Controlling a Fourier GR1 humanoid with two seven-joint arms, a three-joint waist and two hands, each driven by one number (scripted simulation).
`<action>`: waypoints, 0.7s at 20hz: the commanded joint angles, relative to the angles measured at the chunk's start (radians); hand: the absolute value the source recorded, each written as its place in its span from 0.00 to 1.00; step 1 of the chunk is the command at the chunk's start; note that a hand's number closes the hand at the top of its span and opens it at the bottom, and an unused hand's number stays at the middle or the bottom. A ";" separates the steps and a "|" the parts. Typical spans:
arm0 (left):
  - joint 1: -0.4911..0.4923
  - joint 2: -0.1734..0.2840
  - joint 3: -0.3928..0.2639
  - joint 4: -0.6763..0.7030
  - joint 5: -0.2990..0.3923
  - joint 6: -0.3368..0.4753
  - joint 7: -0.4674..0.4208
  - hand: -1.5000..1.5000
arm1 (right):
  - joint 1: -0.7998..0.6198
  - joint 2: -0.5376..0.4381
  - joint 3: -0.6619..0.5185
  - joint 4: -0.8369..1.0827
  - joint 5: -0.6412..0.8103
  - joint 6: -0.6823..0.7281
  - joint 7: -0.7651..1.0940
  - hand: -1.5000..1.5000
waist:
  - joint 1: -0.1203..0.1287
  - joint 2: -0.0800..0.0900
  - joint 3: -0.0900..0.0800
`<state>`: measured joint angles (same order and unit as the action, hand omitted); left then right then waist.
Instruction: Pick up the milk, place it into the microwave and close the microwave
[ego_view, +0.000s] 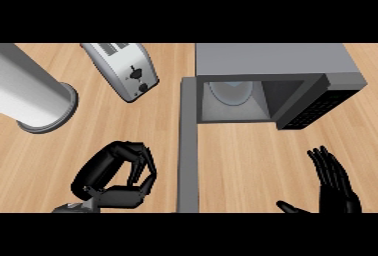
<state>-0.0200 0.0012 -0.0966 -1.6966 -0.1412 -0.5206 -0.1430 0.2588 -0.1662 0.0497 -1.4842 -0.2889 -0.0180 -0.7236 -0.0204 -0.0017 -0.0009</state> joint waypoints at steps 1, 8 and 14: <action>-0.060 -0.001 -0.158 0.125 -0.091 0.126 -0.061 1.00 | 0.049 -0.006 -0.012 -0.085 0.006 -0.016 0.017 0.00 | 0.007 0.002 0.000; -0.262 -0.001 -0.419 0.329 -0.099 0.355 -0.048 1.00 | 0.102 -0.063 -0.035 -0.213 0.017 -0.009 0.069 0.00 | -0.007 0.003 0.000; -0.370 -0.001 -0.630 0.543 0.053 0.585 -0.027 1.00 | 0.090 -0.119 -0.067 -0.296 -0.036 0.061 0.110 0.00 | -0.028 0.008 0.000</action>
<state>-0.3410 0.0064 -0.5673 -1.2851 -0.1759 -0.0709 -0.1865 0.3560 -0.2608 -0.0063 -1.7502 -0.3139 0.0151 -0.6273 -0.0364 0.0009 -0.0011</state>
